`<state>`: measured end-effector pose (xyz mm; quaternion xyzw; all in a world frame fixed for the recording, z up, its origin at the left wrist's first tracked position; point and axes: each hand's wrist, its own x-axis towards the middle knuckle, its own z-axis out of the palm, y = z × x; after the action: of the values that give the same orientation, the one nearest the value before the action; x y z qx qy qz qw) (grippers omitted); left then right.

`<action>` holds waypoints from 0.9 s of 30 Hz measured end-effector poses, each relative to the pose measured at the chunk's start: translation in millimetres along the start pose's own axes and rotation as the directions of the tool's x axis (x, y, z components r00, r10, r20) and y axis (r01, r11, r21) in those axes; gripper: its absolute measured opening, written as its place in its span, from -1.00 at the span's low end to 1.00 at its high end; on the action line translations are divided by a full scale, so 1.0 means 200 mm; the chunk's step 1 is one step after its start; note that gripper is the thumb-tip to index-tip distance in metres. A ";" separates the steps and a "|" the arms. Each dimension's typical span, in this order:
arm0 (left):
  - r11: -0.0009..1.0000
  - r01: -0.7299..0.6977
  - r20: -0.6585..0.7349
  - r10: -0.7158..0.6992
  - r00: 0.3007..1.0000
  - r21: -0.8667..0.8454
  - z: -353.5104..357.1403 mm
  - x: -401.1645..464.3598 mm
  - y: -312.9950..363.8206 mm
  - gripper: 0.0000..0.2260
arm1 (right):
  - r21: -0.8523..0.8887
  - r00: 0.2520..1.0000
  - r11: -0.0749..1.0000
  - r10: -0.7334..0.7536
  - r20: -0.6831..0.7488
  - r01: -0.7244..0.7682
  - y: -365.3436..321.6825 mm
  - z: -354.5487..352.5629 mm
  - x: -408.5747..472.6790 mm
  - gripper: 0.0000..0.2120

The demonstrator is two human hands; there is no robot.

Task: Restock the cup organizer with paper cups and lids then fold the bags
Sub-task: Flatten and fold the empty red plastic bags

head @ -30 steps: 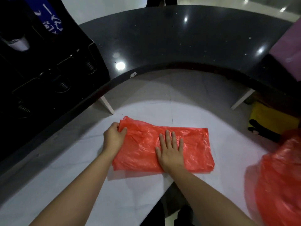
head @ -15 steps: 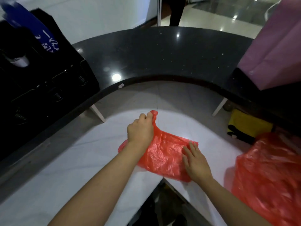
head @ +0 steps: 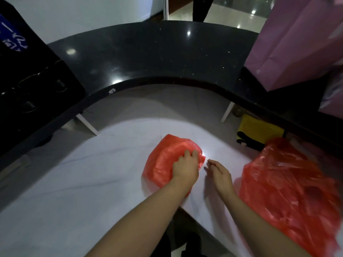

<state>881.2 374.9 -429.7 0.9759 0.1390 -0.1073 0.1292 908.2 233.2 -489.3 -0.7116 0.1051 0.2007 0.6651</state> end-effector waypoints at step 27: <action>0.915 -0.381 0.124 0.366 0.922 0.133 0.13 0.10 -0.58 -0.46 | -0.933 0.949 0.180 -0.084 0.302 0.313 -0.07 0.05 0.08 -0.40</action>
<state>859.7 480.7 -485.0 0.9853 -0.0650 -0.1379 0.0777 927.8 245.4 -484.7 -0.9551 -0.1989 0.1971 0.0968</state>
